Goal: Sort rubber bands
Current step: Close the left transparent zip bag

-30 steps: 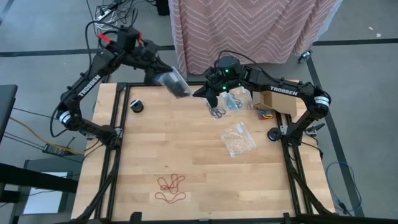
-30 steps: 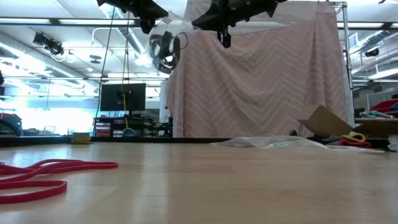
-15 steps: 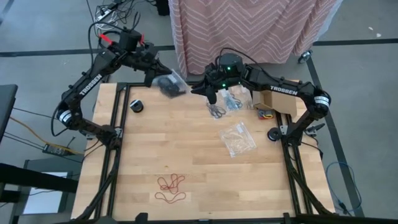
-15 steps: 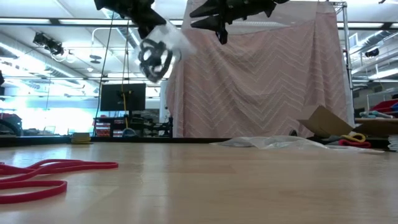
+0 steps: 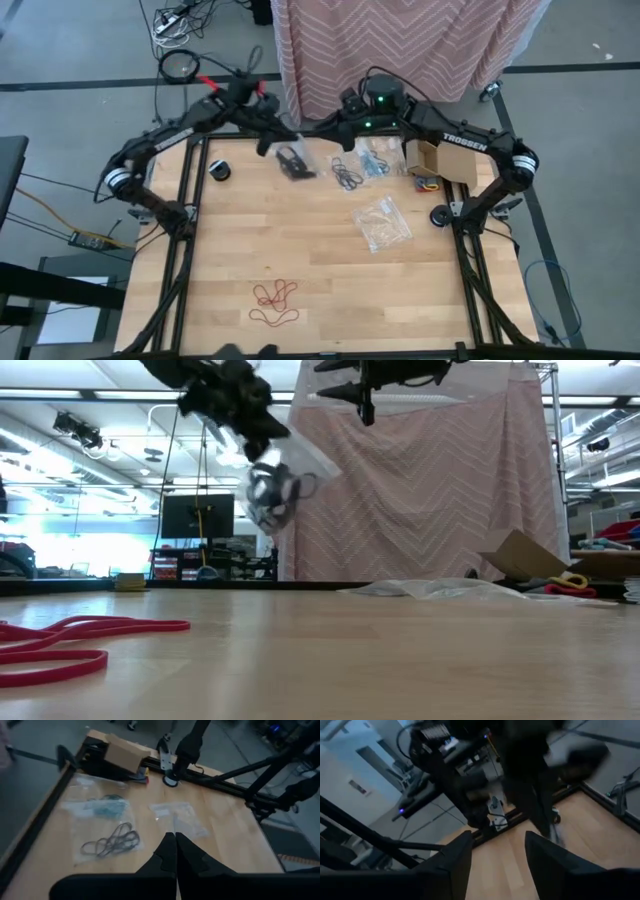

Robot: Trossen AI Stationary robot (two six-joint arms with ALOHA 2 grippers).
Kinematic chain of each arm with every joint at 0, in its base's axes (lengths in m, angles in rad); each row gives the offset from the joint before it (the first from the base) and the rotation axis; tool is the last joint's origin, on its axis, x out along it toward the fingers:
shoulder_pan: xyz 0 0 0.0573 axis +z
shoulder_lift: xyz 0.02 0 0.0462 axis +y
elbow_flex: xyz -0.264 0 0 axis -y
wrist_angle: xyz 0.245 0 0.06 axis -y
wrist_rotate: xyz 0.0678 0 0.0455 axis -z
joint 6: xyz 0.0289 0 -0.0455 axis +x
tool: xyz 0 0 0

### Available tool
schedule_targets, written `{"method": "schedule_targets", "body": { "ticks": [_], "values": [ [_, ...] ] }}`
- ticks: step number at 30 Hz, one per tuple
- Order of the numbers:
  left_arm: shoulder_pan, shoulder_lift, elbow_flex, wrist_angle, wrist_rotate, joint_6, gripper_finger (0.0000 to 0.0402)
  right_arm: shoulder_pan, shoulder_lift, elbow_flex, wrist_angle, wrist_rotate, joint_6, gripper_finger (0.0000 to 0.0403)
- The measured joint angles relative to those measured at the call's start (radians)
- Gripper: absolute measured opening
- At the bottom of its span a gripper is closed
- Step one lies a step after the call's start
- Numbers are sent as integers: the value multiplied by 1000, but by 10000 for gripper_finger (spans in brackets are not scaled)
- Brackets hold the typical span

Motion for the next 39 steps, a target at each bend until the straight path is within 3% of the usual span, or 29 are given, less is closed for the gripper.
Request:
{"method": "schedule_targets", "body": {
  "ticks": [12,19,24,29,34,39],
  "values": [
    [-86,411,11,297,57,-212,0,-60,-139,1,-15,31,9,151],
    [-75,546,190,327,51,-220,0,-97,-209,2,-49,80,24,150],
    [-75,614,331,347,-38,-200,1,-107,-237,2,-102,89,28,150],
    [-79,668,395,271,-28,-247,22,-107,-246,2,-170,61,-9,150],
    [-109,681,394,-5,-41,-203,65,-109,-246,2,-220,-7,-89,150],
    [-121,667,394,-142,-24,-201,106,-120,-246,2,-236,-80,-126,150]
  ]
}}
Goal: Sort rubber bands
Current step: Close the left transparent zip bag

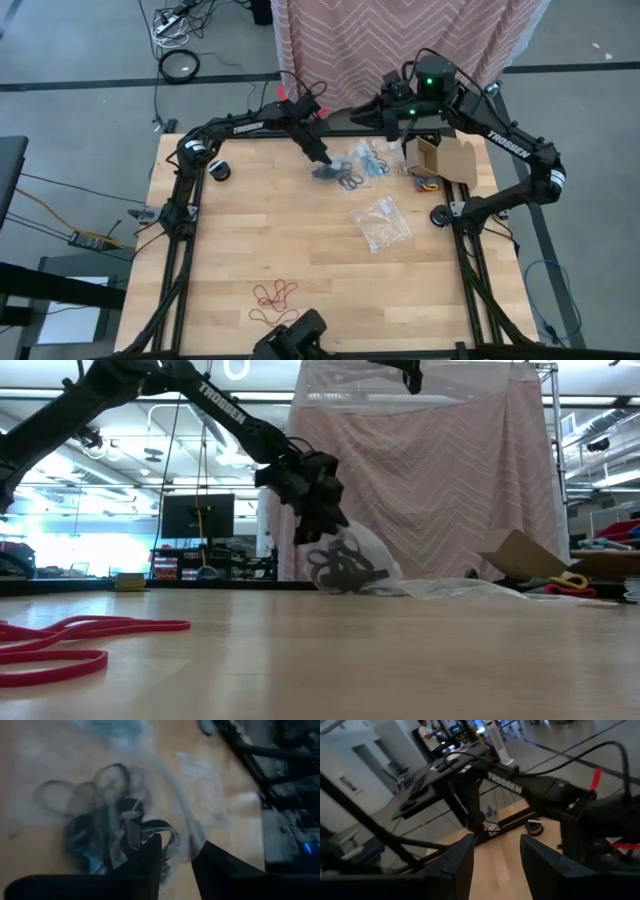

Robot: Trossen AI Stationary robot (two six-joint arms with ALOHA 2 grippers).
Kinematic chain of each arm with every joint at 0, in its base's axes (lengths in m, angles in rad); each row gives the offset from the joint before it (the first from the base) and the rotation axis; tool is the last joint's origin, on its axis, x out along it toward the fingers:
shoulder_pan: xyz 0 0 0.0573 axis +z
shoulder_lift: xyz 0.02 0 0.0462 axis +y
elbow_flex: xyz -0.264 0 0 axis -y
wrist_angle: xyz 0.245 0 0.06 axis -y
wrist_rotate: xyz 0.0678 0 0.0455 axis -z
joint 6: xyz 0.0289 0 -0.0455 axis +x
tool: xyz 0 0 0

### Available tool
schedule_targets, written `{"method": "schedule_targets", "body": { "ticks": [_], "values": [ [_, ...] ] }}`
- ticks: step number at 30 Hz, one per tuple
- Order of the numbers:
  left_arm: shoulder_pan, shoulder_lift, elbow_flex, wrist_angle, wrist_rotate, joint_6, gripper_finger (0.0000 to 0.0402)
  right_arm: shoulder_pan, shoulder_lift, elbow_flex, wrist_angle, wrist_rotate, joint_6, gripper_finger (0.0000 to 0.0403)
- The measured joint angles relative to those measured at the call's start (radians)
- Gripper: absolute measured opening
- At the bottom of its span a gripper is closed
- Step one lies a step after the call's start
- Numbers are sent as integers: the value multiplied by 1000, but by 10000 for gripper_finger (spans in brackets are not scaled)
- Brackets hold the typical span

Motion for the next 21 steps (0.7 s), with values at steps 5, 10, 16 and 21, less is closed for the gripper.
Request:
{"method": "schedule_targets", "body": {
  "ticks": [5,10,16,21],
  "values": [
    [0,-9,0,-32,124,-55,114,-10,-3,0,-44,-103,-10,150],
    [-81,-61,0,-2,141,-62,102,-15,-27,0,-84,-161,-41,150],
    [-118,-130,2,64,-183,-95,62,-34,-69,0,-116,-161,-77,150],
    [-143,-131,0,18,-89,-92,49,-49,-98,0,-213,-158,-124,150]
  ]
}}
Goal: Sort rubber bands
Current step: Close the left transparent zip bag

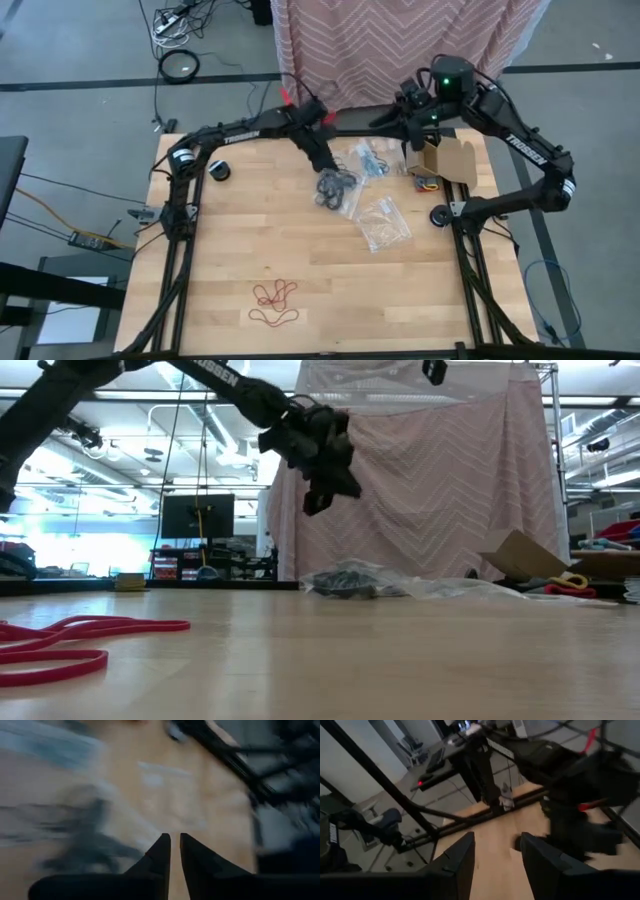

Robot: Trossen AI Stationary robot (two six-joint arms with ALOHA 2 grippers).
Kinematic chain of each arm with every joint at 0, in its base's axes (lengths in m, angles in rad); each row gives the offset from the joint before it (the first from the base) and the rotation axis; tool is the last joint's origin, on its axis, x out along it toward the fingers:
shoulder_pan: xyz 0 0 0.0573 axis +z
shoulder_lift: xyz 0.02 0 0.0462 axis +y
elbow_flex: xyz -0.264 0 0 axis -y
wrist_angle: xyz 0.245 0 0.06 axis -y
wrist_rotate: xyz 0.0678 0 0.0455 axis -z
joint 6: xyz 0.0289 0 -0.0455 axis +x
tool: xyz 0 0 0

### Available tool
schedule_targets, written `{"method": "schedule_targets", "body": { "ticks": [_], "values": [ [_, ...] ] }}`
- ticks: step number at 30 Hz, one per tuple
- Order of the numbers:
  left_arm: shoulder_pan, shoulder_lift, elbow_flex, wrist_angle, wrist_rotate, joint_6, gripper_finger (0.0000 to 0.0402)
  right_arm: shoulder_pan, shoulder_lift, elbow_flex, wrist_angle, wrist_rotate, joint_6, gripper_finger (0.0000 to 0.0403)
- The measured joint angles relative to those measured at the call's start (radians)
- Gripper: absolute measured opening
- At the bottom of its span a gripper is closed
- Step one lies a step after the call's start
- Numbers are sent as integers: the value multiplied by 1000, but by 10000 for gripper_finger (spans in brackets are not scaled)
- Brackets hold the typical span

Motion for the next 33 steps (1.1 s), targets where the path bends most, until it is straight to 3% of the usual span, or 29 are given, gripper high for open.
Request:
{"method": "schedule_targets", "body": {
  "ticks": [3,10,18,26,33],
  "values": [
    [-70,9,1,-39,6,59,46,0,-11,0,-62,15,-37,150],
    [-186,132,0,-12,-148,140,46,0,-13,0,-113,39,-63,150],
    [-120,235,-1,-82,-310,46,46,1,-20,0,-120,39,-40,150],
    [-115,233,0,-78,-244,62,46,1,-23,0,-122,55,-39,149],
    [-105,225,44,-101,-250,47,46,1,-23,0,-166,92,-56,149]
  ]
}}
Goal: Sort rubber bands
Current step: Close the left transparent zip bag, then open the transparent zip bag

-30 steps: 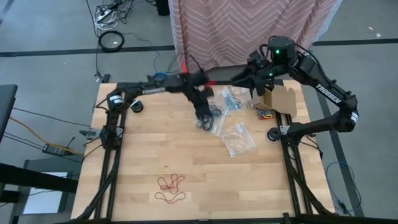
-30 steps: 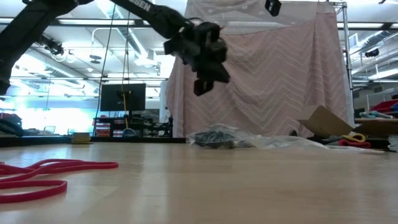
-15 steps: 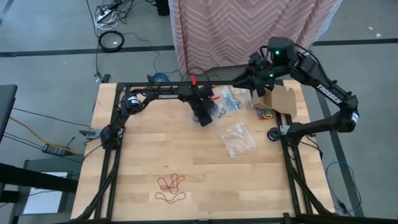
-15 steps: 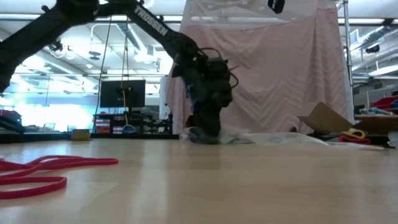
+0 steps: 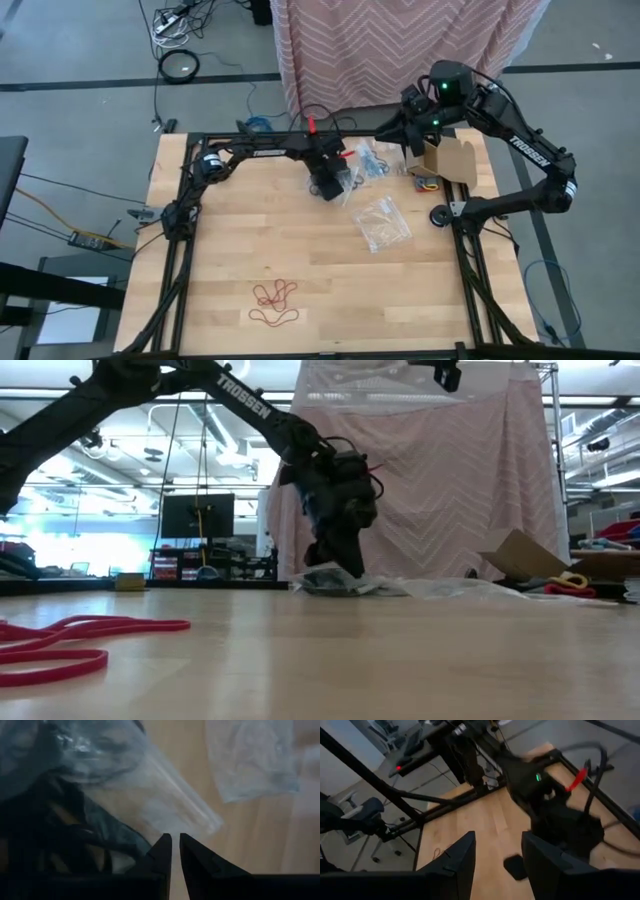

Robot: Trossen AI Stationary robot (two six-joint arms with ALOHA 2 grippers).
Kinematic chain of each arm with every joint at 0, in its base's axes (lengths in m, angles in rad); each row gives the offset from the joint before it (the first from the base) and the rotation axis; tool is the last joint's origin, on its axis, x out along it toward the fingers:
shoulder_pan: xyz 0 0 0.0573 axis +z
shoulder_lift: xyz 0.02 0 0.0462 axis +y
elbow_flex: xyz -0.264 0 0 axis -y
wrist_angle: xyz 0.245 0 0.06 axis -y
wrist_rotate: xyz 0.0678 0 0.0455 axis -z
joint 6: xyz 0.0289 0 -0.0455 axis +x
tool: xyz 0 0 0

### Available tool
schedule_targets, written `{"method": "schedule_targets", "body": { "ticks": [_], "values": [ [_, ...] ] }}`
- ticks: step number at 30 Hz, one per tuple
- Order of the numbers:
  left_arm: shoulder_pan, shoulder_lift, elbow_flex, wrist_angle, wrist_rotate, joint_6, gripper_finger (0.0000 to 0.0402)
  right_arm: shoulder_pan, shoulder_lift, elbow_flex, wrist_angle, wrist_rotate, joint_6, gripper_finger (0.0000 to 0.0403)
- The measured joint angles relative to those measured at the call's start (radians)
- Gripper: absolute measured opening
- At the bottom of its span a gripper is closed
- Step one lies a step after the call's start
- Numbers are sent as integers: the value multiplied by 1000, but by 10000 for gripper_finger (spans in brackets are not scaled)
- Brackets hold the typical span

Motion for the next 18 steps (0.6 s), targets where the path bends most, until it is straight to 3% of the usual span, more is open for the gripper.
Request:
{"method": "schedule_targets", "body": {
  "ticks": [9,14,18],
  "values": [
    [87,-2,237,-211,-102,82,46,0,0,0,-218,79,-36,149],
    [113,-11,403,-407,-24,136,46,15,-1,-68,-409,204,-70,149],
    [76,-92,504,-431,15,183,46,40,-23,-230,-359,214,-48,149]
  ]
}}
